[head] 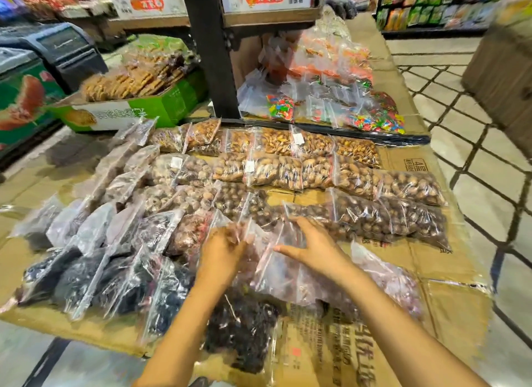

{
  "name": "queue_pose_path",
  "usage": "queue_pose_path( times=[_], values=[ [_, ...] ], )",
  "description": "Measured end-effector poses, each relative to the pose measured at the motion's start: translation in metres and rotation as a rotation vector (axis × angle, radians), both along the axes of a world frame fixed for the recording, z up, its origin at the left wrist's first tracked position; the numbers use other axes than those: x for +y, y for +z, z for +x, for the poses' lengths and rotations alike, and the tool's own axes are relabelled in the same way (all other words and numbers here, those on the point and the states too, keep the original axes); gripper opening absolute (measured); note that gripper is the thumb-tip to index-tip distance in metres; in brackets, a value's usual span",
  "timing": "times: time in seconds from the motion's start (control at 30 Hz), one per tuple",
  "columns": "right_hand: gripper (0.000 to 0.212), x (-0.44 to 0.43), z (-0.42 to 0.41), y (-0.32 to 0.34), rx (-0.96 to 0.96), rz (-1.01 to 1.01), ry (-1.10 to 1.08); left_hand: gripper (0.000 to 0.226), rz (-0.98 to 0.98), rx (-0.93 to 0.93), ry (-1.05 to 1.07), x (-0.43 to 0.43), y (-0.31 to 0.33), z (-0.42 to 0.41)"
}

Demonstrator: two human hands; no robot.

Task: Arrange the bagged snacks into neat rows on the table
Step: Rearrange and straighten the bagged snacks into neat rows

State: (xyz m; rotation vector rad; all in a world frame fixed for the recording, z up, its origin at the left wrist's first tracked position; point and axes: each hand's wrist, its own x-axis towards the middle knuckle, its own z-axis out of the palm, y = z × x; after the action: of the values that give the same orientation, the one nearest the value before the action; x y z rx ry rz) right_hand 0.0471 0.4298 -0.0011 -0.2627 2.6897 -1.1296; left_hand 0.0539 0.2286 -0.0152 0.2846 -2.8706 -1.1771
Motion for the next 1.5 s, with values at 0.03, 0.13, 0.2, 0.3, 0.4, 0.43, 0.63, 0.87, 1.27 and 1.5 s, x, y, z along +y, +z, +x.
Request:
queue_pose_path(
  times=[0.03,0.13,0.2,0.3,0.4,0.43,0.63,0.87,1.27,1.5],
  values=[
    [0.069,-0.007,-0.006,0.000,-0.052,-0.007,0.004,0.017,0.016,-0.072,-0.057,-0.007,-0.002,-0.005],
    [0.029,-0.020,-0.022,-0.002,-0.207,-0.143,-0.006,0.023,0.111,-0.163,-0.177,-0.021,-0.001,-0.015],
    [0.007,-0.022,-0.024,-0.003,-0.228,-0.288,-0.099,0.025,0.223,-0.132,-0.214,-0.022,0.003,-0.020],
    [0.013,-0.021,-0.014,-0.001,-0.172,-0.465,-0.240,0.027,0.290,-0.073,-0.228,-0.012,0.013,-0.028],
    [0.003,-0.022,-0.003,-0.002,-0.106,-0.516,-0.296,0.028,0.306,-0.095,-0.239,-0.003,0.017,-0.035],
    [0.005,-0.021,-0.001,-0.003,-0.074,-0.523,-0.329,0.027,0.319,-0.119,-0.237,-0.005,0.017,-0.037],
    [0.031,-0.026,0.011,0.011,0.015,-0.347,-0.342,0.018,0.398,-0.108,-0.088,-0.055,0.022,-0.022],
    [0.046,-0.023,0.065,-0.023,0.217,-0.061,-0.625,0.034,0.098,0.053,-0.136,-0.094,0.021,0.006],
    [0.055,-0.160,0.120,-0.024,0.363,0.262,-0.492,0.096,-0.277,0.000,-0.797,-0.178,0.011,0.029],
    [0.094,-0.221,0.164,-0.059,0.072,0.062,-1.082,0.126,-0.563,0.212,-1.057,-0.191,0.001,0.038]
  ],
)
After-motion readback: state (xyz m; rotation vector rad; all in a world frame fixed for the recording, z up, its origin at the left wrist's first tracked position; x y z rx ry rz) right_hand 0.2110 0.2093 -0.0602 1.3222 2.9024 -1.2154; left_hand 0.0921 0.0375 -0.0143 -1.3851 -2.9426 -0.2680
